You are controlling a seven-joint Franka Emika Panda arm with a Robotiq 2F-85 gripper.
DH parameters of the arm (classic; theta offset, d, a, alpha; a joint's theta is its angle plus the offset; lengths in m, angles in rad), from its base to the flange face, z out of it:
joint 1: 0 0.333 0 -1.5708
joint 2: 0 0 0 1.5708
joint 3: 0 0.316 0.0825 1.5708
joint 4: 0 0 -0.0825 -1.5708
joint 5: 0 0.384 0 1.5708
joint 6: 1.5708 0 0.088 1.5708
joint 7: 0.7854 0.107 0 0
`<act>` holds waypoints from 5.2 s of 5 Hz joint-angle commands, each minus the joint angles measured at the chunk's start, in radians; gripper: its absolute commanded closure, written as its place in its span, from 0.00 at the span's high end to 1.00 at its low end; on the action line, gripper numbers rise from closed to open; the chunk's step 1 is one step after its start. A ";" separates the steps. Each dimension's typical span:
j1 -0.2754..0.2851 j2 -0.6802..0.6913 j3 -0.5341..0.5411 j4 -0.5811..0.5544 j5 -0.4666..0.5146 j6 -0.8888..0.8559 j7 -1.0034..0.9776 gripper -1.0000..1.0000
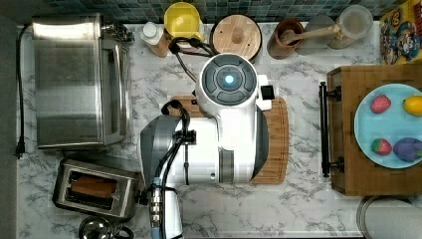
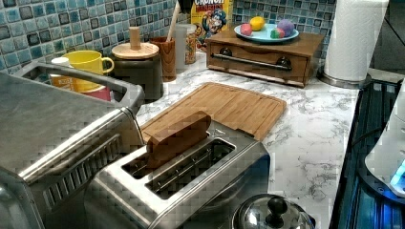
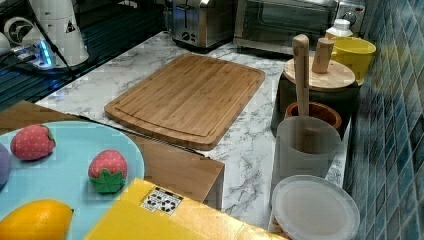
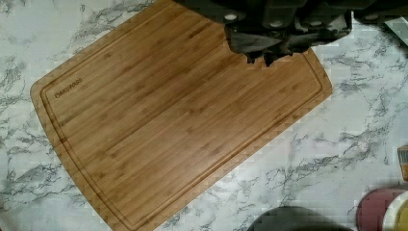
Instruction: Turn on the toaster.
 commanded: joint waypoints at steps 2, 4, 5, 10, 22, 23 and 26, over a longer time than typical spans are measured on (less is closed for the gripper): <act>0.025 -0.010 0.029 -0.017 0.008 0.026 -0.072 0.00; 0.072 -0.096 0.089 -0.145 0.067 0.086 -0.193 0.00; 0.092 -0.121 0.118 -0.196 0.072 0.102 -0.219 0.00; 0.113 -0.285 0.195 -0.461 0.133 0.086 -0.256 0.00; 0.252 -0.465 0.283 -0.730 0.414 0.378 -0.358 0.00; 0.236 -0.426 0.299 -0.697 0.381 0.363 -0.326 0.00; 0.265 -0.340 0.300 -0.658 0.378 0.367 -0.327 0.00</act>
